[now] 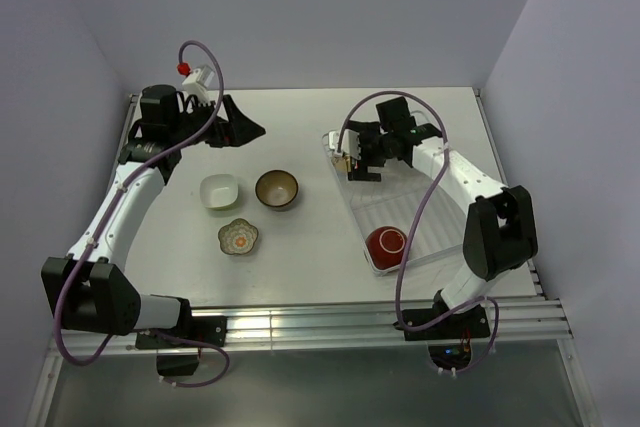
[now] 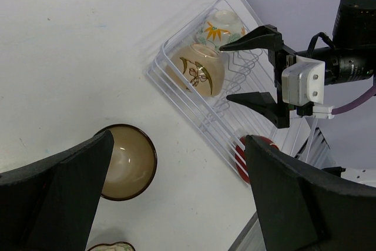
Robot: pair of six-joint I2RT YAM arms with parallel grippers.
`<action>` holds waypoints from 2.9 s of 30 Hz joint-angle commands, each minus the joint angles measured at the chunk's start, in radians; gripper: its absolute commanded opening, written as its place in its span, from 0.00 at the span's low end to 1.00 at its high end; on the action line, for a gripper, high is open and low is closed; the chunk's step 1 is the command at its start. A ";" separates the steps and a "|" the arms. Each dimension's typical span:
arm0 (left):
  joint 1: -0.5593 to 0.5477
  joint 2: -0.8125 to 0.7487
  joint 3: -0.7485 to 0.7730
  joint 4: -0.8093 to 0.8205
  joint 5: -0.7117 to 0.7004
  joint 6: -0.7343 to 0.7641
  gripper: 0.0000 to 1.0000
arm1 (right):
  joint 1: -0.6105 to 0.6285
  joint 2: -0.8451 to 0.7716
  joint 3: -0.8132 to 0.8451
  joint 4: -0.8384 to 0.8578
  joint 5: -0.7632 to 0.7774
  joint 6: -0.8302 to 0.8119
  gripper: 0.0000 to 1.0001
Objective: Load the bowls into the dish rack
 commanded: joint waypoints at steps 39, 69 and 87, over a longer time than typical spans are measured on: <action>0.030 -0.001 -0.021 0.033 0.084 -0.002 0.99 | 0.058 0.086 -0.027 0.115 0.190 0.189 0.95; 0.040 -0.001 -0.016 0.030 0.087 -0.002 0.99 | 0.061 0.122 0.105 0.053 0.253 0.129 0.00; 0.044 0.000 -0.013 0.036 0.090 0.003 1.00 | 0.050 0.131 0.168 0.046 0.252 0.053 0.00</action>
